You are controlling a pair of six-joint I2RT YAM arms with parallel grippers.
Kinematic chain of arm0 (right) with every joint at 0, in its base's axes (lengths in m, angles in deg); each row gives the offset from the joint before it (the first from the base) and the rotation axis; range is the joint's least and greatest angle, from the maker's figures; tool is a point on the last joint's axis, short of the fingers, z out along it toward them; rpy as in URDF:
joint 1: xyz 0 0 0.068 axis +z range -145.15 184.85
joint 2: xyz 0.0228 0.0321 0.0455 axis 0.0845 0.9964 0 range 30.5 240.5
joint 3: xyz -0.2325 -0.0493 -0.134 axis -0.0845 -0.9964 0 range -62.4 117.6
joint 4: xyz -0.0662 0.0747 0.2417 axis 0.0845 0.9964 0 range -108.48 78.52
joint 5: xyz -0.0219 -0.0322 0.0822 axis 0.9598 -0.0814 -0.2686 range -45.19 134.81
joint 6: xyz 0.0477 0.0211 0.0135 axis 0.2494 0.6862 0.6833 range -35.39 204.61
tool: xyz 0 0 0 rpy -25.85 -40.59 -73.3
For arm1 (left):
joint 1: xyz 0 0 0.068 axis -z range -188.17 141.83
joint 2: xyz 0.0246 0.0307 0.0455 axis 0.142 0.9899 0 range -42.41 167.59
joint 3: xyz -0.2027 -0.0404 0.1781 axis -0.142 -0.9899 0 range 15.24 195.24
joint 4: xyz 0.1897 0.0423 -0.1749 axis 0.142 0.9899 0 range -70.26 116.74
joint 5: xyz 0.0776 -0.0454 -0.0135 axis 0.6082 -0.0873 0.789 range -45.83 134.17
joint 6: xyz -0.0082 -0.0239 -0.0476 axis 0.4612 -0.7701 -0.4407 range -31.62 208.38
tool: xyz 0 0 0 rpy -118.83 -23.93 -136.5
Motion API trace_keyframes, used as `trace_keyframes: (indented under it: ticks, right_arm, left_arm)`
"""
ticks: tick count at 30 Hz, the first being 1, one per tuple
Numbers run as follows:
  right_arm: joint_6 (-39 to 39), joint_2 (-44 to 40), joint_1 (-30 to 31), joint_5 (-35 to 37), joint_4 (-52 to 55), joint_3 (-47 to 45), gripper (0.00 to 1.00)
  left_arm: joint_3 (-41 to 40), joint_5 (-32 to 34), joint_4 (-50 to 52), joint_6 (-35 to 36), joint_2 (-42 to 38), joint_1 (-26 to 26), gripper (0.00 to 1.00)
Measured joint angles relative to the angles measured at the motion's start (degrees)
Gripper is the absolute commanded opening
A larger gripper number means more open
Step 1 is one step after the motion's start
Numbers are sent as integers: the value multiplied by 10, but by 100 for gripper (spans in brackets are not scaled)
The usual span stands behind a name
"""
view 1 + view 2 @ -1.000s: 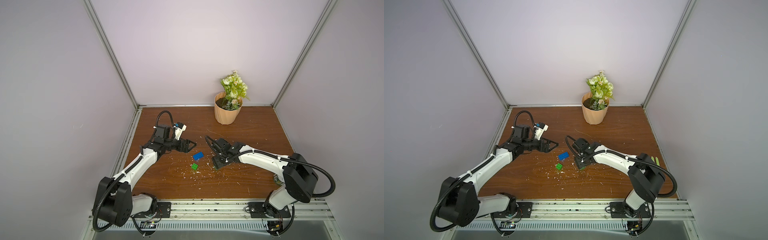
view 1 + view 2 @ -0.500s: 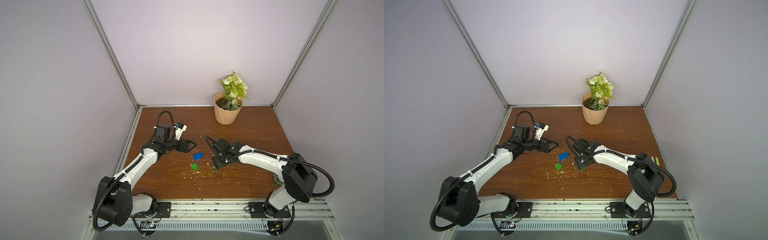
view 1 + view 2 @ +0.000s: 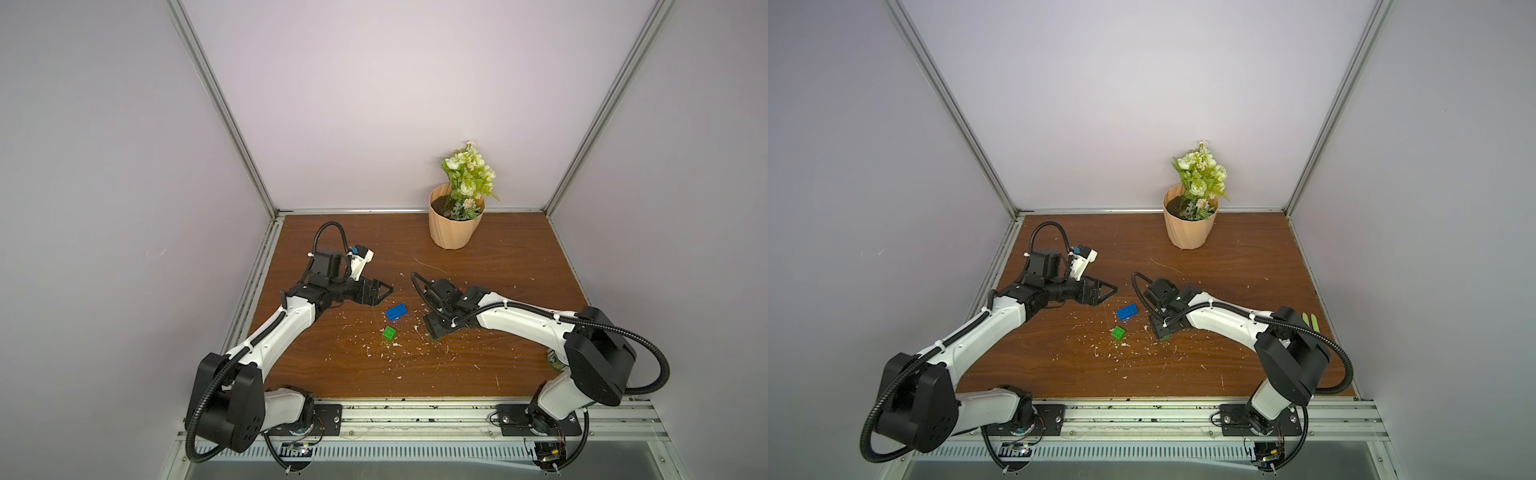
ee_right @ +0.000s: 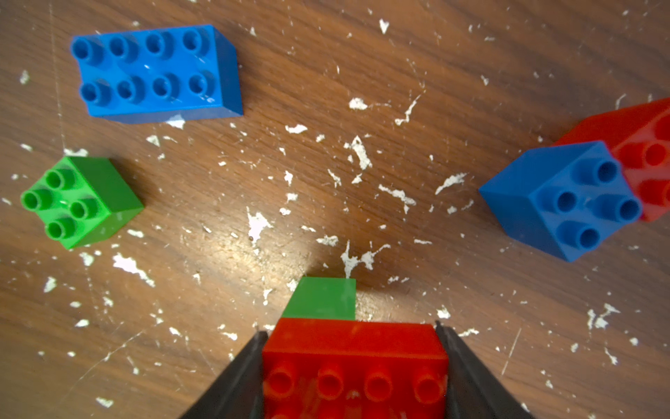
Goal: Assemble a giraffe with lego
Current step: Assemble the lego brick with the lego brick, then adjust the lego brick at the center of the board.
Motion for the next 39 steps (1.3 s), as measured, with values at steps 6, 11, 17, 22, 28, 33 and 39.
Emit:
trace_keyframes:
  ticks: [6, 11, 17, 22, 28, 33, 39]
  right_arm:
    - [23, 10, 4, 2, 1, 12, 51]
    - [36, 15, 10, 7, -1, 16, 51]
    - [47, 32, 11, 8, 9, 41, 52]
    - [46, 53, -5, 6, 23, 73, 52]
    - [38, 56, -43, 7, 32, 104, 51]
    - [27, 56, -67, 11, 33, 121, 51]
    - [0, 71, -90, 22, 29, 149, 51]
  left_arm:
    - [0, 1, 0, 0, 0, 0, 99]
    - [0, 2, 0, 0, 0, 2, 99]
    - [0, 2, 0, 0, 0, 3, 99]
    - [0, 4, 1, 0, 0, 3, 99]
    - [0, 4, 1, 0, 0, 3, 99]
    - [0, 4, 1, 0, 0, 3, 99]
    - [0, 4, 1, 0, 0, 3, 99]
